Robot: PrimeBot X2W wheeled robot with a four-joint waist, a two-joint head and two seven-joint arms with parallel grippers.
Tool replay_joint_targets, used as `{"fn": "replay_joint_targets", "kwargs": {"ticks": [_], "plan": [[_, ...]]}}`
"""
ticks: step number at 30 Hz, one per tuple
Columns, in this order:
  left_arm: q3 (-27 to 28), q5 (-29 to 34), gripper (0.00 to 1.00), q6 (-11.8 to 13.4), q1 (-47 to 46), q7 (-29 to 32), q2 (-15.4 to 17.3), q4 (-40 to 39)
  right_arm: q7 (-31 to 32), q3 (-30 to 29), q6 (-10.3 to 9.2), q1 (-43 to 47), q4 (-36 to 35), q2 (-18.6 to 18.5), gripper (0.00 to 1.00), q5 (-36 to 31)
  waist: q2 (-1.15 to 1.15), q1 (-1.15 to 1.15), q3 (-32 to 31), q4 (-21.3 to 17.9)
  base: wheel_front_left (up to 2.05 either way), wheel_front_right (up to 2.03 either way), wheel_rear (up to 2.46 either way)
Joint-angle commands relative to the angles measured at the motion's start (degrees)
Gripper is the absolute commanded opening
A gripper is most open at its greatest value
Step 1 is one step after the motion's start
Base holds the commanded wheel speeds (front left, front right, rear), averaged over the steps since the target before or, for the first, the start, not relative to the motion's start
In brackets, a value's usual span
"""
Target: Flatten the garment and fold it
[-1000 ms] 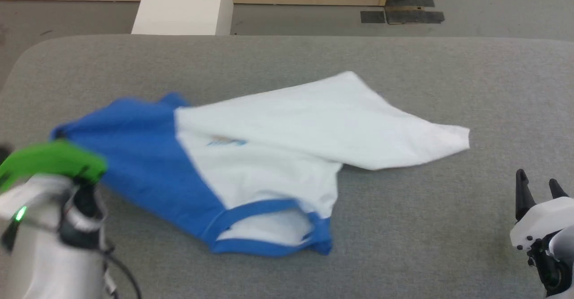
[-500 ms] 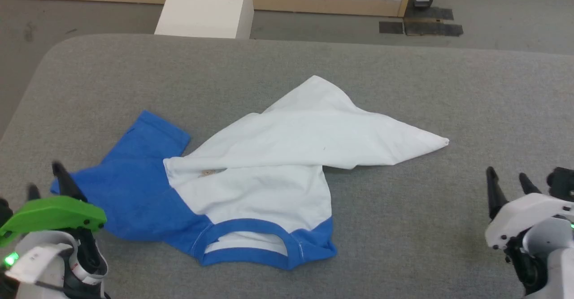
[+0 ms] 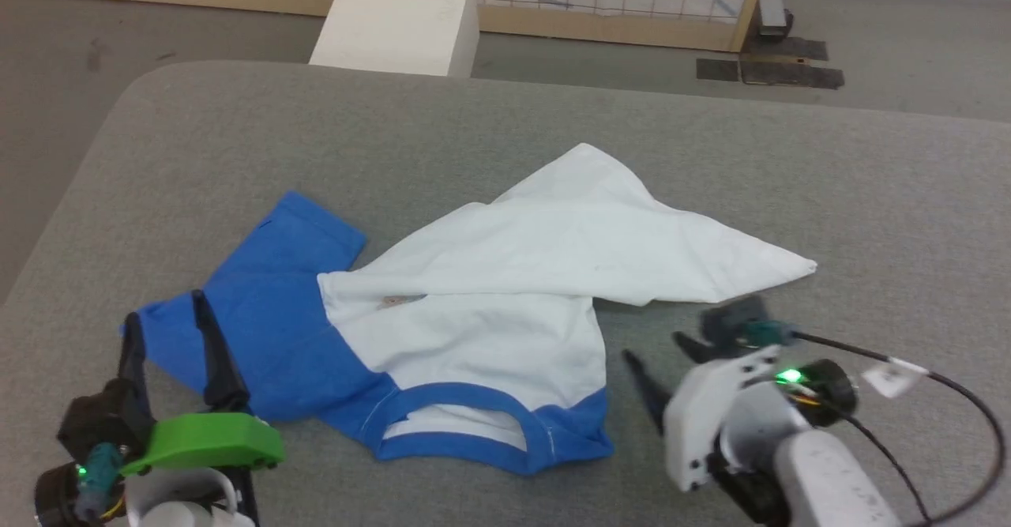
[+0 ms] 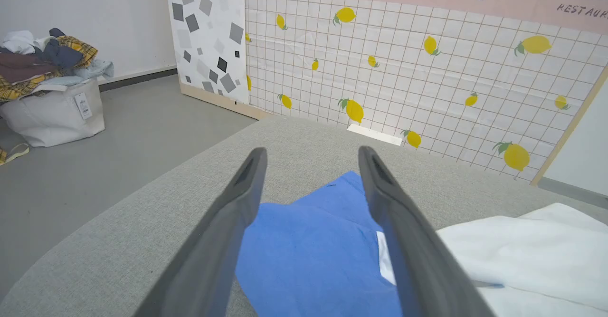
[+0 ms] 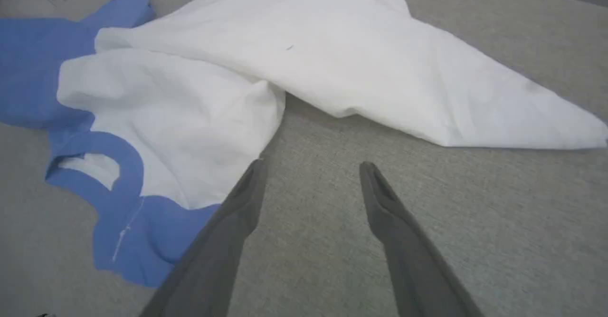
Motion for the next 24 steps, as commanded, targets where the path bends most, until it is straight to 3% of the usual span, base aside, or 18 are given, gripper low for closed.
{"fn": "replay_joint_targets", "kwargs": {"ticks": [1, 9, 15, 16, 17, 21, 24], "plan": [[-0.2, 1.1, 1.00, -0.6, 0.7, -0.3, -0.9, -0.2, 1.1, 1.7, -0.08, -2.1, 0.5, 0.0, 1.00, 0.0, 0.00, 0.00, 0.9, 1.3, 0.00, 0.00, 0.00], [0.1, 4.0, 1.00, -3.6, -1.3, -0.3, -4.6, 0.9, 7.7, 9.2, -0.08, -8.9, 8.7, 0.0, 1.00, -1.9, 0.00, 0.00, 3.9, 4.8, 0.00, 0.00, 0.00], [0.9, 5.1, 1.00, -4.9, -2.3, -0.3, -6.4, 1.1, 7.8, 12.4, -0.08, -12.1, 13.9, 0.0, 1.00, -1.4, 0.00, 0.00, 5.5, 6.2, 0.00, 0.00, 0.00], [1.0, 5.2, 1.00, -5.1, -2.4, -0.3, -6.6, 1.2, 7.8, 12.8, -0.08, -12.4, 14.5, 0.0, 0.42, -1.2, 0.00, 0.00, 5.6, 6.3, 0.00, 0.00, 0.00], [1.1, 5.3, 1.00, -5.4, -2.5, -0.3, -6.8, 1.4, 7.2, 13.3, -0.08, -12.8, 14.9, 0.0, 0.00, -0.9, 0.00, 0.00, 5.6, 6.3, 0.00, 0.00, 0.00], [1.7, 5.7, 1.00, -5.9, -2.5, -0.3, -7.3, 1.8, 4.1, 11.8, -0.08, -14.0, 14.6, -0.4, 0.00, 1.4, 0.00, 0.00, 5.0, 5.9, 0.00, 0.00, 0.00], [2.2, 6.0, 1.00, -6.4, -2.5, -0.3, -7.6, 2.0, 2.0, 8.6, -0.08, -13.8, 11.5, -2.6, 0.00, 2.9, 0.00, 0.00, 4.1, 5.2, 0.00, 0.00, 0.00]]}}
